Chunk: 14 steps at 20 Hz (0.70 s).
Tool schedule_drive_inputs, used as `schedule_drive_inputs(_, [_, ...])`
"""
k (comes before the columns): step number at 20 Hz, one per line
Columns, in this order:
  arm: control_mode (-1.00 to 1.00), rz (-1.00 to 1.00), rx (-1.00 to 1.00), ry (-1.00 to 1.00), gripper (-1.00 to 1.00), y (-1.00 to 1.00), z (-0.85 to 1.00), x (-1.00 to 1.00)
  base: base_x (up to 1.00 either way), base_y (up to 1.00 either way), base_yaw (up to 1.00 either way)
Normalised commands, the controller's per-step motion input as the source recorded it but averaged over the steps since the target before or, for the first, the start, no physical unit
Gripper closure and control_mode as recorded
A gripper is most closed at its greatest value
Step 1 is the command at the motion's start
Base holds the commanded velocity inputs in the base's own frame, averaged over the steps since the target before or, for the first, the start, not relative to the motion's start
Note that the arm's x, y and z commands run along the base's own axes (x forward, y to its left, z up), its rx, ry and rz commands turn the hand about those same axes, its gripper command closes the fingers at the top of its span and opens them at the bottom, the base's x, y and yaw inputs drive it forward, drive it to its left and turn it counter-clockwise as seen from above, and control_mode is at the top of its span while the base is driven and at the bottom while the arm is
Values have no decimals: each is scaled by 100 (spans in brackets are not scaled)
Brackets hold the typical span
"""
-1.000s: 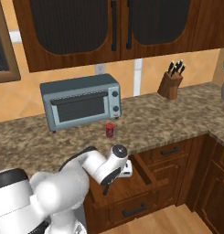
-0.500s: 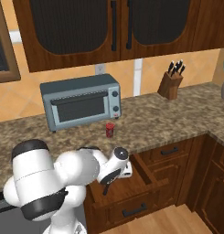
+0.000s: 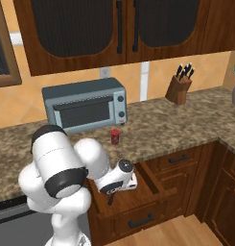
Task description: Pick the whisk from the drawer and place it on the counter.
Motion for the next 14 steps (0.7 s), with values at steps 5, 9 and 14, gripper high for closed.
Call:
schedule_drive_inputs(5, [-100,5,1,0,-100,0,-26,19,0,0,0])
schedule_drive_inputs(9, [-100,6,6,0,-100,-10,-21,32,0,0,0])
schedule_drive_inputs(14, [-100,7,7,0,-100,-17,-23,37,0,0,0])
